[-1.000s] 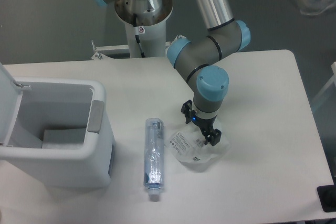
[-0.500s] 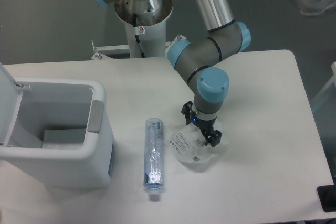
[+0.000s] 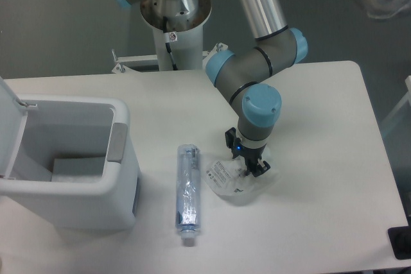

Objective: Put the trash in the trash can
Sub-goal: 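Lift the plastic bag and carry it over the trash bin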

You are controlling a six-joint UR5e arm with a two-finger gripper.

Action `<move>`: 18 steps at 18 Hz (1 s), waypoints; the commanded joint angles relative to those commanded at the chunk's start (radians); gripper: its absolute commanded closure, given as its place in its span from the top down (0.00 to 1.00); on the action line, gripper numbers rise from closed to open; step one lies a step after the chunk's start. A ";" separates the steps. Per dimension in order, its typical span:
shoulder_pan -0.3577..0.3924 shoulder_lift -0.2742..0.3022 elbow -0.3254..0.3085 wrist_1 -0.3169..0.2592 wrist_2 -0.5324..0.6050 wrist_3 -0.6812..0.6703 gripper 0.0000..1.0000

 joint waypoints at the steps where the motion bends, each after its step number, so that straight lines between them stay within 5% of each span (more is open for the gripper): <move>1: 0.000 0.002 0.003 0.000 0.000 0.002 0.09; 9: 0.040 0.078 0.044 -0.018 -0.074 -0.005 0.00; 13: 0.124 0.107 0.075 -0.020 -0.225 -0.011 0.00; 16: 0.160 0.173 0.139 -0.061 -0.432 -0.198 0.00; 18: 0.143 0.187 0.175 -0.064 -0.451 -0.347 0.00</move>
